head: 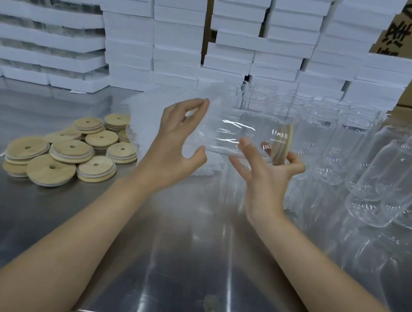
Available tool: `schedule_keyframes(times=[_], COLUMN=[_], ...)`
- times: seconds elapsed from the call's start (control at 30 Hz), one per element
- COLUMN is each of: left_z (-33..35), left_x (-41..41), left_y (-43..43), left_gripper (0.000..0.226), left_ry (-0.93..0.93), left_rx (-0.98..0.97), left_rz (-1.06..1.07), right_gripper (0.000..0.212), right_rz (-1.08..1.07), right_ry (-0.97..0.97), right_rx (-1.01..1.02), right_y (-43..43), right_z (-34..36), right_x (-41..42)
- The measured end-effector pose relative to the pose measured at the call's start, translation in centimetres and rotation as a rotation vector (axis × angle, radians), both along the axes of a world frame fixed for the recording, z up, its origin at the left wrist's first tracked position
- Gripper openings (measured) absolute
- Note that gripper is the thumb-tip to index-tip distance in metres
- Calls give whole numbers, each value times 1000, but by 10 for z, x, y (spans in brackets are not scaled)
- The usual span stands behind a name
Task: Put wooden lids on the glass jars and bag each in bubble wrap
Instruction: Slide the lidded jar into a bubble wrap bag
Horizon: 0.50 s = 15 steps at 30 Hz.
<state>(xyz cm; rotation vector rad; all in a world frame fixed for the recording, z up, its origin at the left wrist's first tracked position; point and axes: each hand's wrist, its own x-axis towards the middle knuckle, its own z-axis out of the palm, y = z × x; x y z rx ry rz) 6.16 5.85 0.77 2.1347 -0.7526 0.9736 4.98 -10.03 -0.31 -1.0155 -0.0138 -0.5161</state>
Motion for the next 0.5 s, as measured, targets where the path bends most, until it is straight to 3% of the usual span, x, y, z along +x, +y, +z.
schedule_keyframes(times=[0.17,0.3,0.4,0.5], left_z=[-1,-2,-1,0], left_x=[1,0,-4,-6], left_y=[-9,-12,-19,-21], left_gripper=[42,27,26,25], left_ry=[-224,-506,-579,-499], left_rx=[79,210,137,-19], left_rz=[-15,33,80,52], right_gripper=[66,42,58,78], right_rz=[266,468,482,551], right_ry=[125,204,203,209], right_rx=[273,490,589,628], right_y=[9,10,8,8], right_z=[-6,-6,-3,-1], right_x=[-6,-10,-7,-4])
